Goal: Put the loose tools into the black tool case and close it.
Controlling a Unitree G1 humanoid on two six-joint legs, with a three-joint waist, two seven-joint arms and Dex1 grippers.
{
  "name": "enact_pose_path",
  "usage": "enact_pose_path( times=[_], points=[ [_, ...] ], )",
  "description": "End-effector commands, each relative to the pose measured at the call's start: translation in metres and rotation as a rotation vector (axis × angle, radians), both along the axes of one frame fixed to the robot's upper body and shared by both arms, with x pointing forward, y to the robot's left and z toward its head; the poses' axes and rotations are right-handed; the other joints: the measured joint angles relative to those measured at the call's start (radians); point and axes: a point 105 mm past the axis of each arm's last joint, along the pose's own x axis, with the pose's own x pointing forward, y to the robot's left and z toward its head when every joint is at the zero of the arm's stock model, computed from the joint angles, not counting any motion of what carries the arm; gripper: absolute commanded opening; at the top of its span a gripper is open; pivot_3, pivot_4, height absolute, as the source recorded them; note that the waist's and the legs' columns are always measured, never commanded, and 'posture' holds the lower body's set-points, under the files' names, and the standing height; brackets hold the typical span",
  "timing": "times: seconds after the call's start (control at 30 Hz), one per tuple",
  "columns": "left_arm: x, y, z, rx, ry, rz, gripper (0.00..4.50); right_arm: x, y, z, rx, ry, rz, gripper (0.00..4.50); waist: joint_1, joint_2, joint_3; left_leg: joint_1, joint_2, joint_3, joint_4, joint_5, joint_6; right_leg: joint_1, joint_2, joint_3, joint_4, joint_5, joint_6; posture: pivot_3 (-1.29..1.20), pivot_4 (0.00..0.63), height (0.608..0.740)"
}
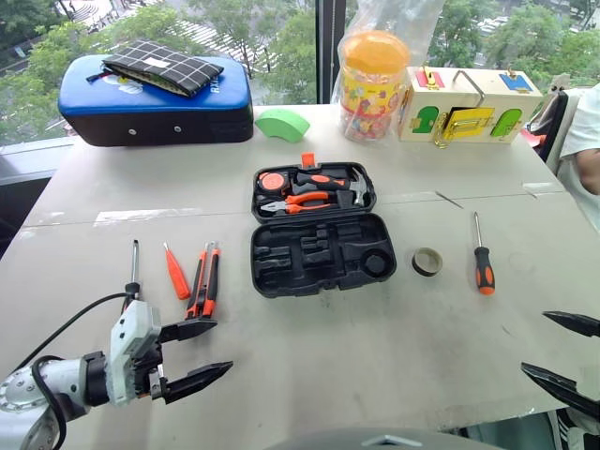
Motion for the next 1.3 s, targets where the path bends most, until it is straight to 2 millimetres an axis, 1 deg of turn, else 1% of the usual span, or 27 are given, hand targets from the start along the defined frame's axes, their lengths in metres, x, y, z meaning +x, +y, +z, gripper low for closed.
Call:
enact_pose_path(
  times=[0.03,0.07,0.1,0.13,0.2,0.3,0.37,0.43,0.47,0.53,0.57,0.63,0.67,0.77,0.83,0.9,0.97,1.07,1.1,1.17,1.2,1.23,1.3],
  points=[
    [0.015,-0.016,0.026,-0.064,-0.101,0.051,4.45,0.008,0.009,0.005,0.024,-0.053,0.02,4.47,0.0,0.0,0.0,0.0,0.0,0.0,0.0,0.0,0.0,0.0,0.0,0.0,0.0,0.0,0.0,0.0,0.15,0.74],
    [0.024,-0.024,0.038,-0.11,-0.137,0.091,4.45,0.013,0.015,0.006,0.046,-0.067,0.034,4.47,0.0,-0.001,0.001,0.0,0.0,0.0,0.0,0.0,0.0,0.0,0.0,0.0,0.0,0.0,0.0,0.0,0.15,0.74],
    [0.031,-0.027,0.048,-0.151,-0.159,0.139,4.45,0.019,0.021,0.009,0.069,-0.085,0.044,4.47,0.001,-0.002,0.001,0.0,0.0,0.0,0.0,0.0,0.0,0.0,0.0,0.0,0.0,0.0,0.0,0.0,0.15,0.74],
    [0.037,-0.026,0.056,-0.183,-0.182,0.199,4.45,0.024,0.027,0.012,0.091,-0.099,0.058,4.47,0.0,-0.002,0.001,0.0,0.0,0.0,0.001,0.0,0.0,0.0,0.0,-0.001,0.0,0.0,0.0,0.0,0.15,0.74],
    [0.046,-0.016,0.065,-0.217,-0.214,0.328,4.45,0.03,0.036,0.018,0.118,-0.122,0.08,4.47,0.0,0.0,0.0,0.0,0.0,0.0,0.002,0.0,0.0,0.0,-0.001,-0.001,0.001,0.0,0.0,0.0,0.15,0.74],
    [0.058,0.008,0.07,-0.213,-0.228,0.545,4.45,0.04,0.054,0.029,0.171,-0.163,0.123,4.47,-0.003,-0.001,0.0,0.001,0.0,0.0,0.002,0.0,0.001,0.0,0.0,-0.003,0.001,0.0,0.0,0.0,0.15,0.74],
    [0.067,0.028,0.066,-0.086,-0.24,0.727,4.45,0.046,0.068,0.036,0.186,-0.185,0.172,4.47,0.0,0.0,0.0,0.001,0.001,-0.001,0.002,0.001,0.003,0.0,0.001,-0.005,0.001,0.0,0.0,0.0,0.15,0.74],
    [0.069,0.041,0.063,-0.003,-0.24,0.845,4.45,0.05,0.081,0.042,0.212,-0.202,0.215,4.47,0.001,-0.001,0.0,0.001,0.001,-0.001,0.002,0.001,0.002,0.001,0.001,-0.006,0.001,0.0,0.0,0.0,0.15,0.74],
    [0.067,0.042,0.059,0.025,-0.218,0.861,4.45,0.052,0.086,0.044,0.225,-0.204,0.235,4.47,0.002,-0.002,0.0,0.001,0.001,-0.002,0.002,0.001,0.002,0.001,0.001,-0.006,0.001,0.0,0.0,0.0,0.15,0.74],
    [0.061,0.049,0.055,0.057,-0.237,0.914,4.45,0.052,0.097,0.049,0.244,-0.204,0.288,4.47,0.003,-0.003,0.0,0.001,0.0,-0.001,0.004,0.0,0.001,0.002,0.0,-0.006,0.001,0.0,0.0,0.0,0.15,0.74],
    [0.058,0.058,0.051,0.084,-0.248,0.978,4.45,0.053,0.1,0.051,0.253,-0.201,0.306,4.47,0.004,-0.003,0.0,0.0,0.0,-0.001,0.004,-0.002,-0.001,0.002,0.0,-0.006,0.001,0.0,0.0,0.0,0.15,0.74],
    [0.051,0.077,0.037,0.167,-0.214,1.088,4.45,0.053,0.103,0.053,0.254,-0.199,0.327,4.47,0.008,-0.004,0.0,0.0,0.0,-0.001,0.005,-0.002,-0.001,0.002,-0.001,-0.005,0.001,0.0,0.0,0.0,0.15,0.74],
    [0.049,0.084,0.032,0.18,-0.203,1.13,4.45,0.053,0.103,0.053,0.254,-0.198,0.333,4.47,0.01,-0.004,0.0,0.0,0.0,-0.001,0.005,-0.002,-0.001,0.002,-0.001,-0.005,0.001,0.0,0.0,0.0,0.15,0.74],
    [0.049,0.093,0.024,0.22,-0.182,1.186,4.45,0.053,0.104,0.054,0.254,-0.193,0.353,4.47,0.023,-0.004,-0.001,0.0,0.0,-0.001,0.004,-0.002,-0.001,0.002,0.0,-0.006,0.001,0.0,0.0,0.0,0.15,0.74],
    [0.047,0.097,0.012,0.253,-0.12,1.204,4.45,0.052,0.105,0.055,0.257,-0.194,0.36,4.47,0.026,-0.004,-0.001,0.0,0.0,-0.001,0.005,-0.002,-0.001,0.002,0.0,-0.006,0.001,0.0,0.0,0.0,0.15,0.74],
    [0.048,0.093,0.0,0.256,-0.056,1.174,4.45,0.052,0.106,0.054,0.247,-0.194,0.368,4.47,0.026,-0.004,-0.001,0.0,0.0,-0.001,0.005,-0.002,-0.001,0.002,-0.001,-0.006,0.001,0.0,0.0,0.0,0.15,0.74],
    [0.05,0.089,-0.009,0.251,-0.005,1.146,3.94,0.053,0.108,0.055,0.246,-0.2,0.37,4.5,0.024,-0.004,-0.001,0.0,0.0,-0.001,0.005,-0.002,-0.001,0.002,-0.001,-0.006,0.001,0.0,0.0,0.0,0.15,0.74],
    [0.054,0.088,-0.015,0.246,0.012,1.141,2.95,0.054,0.109,0.058,0.248,-0.204,0.369,4.5,0.025,-0.002,0.0,0.0,0.0,-0.001,0.005,-0.002,-0.001,0.002,-0.001,-0.006,0.001,0.0,0.0,0.0,0.15,0.74],
    [0.055,0.088,-0.015,0.244,0.013,1.145,2.42,0.054,0.109,0.059,0.247,-0.204,0.369,4.5,0.025,-0.001,-0.001,0.0,0.0,-0.001,0.005,-0.002,-0.001,0.002,-0.001,-0.006,0.001,0.0,0.0,0.0,0.15,0.74],
    [0.055,0.092,-0.015,0.23,0.006,1.17,1.53,0.054,0.109,0.059,0.241,-0.204,0.372,4.5,0.027,-0.002,-0.001,0.0,0.0,-0.001,0.005,-0.002,-0.001,0.002,-0.001,-0.006,0.001,0.0,0.0,0.0,0.15,0.74],
    [0.056,0.094,-0.011,0.208,-0.016,1.19,1.05,0.054,0.109,0.061,0.244,-0.206,0.373,4.5,0.026,-0.001,-0.001,0.0,0.0,-0.001,0.005,-0.002,-0.001,0.002,-0.001,-0.006,0.001,0.0,0.0,0.0,0.15,0.74],
    [0.057,0.096,-0.009,0.192,-0.032,1.203,0.81,0.054,0.109,0.062,0.247,-0.207,0.374,4.5,0.026,-0.001,-0.001,0.0,0.0,-0.001,0.005,-0.002,-0.001,0.002,-0.001,-0.006,0.001,0.0,0.0,0.0,0.15,0.74],
    [0.076,0.088,0.029,0.033,-0.206,1.168,0.83,0.051,0.111,0.065,0.252,-0.223,0.391,4.5,0.027,-0.001,-0.001,0.0,0.0,-0.001,0.005,-0.002,-0.001,0.002,-0.002,-0.006,0.001,0.0,0.0,0.0,0.15,0.74]
  ],
)
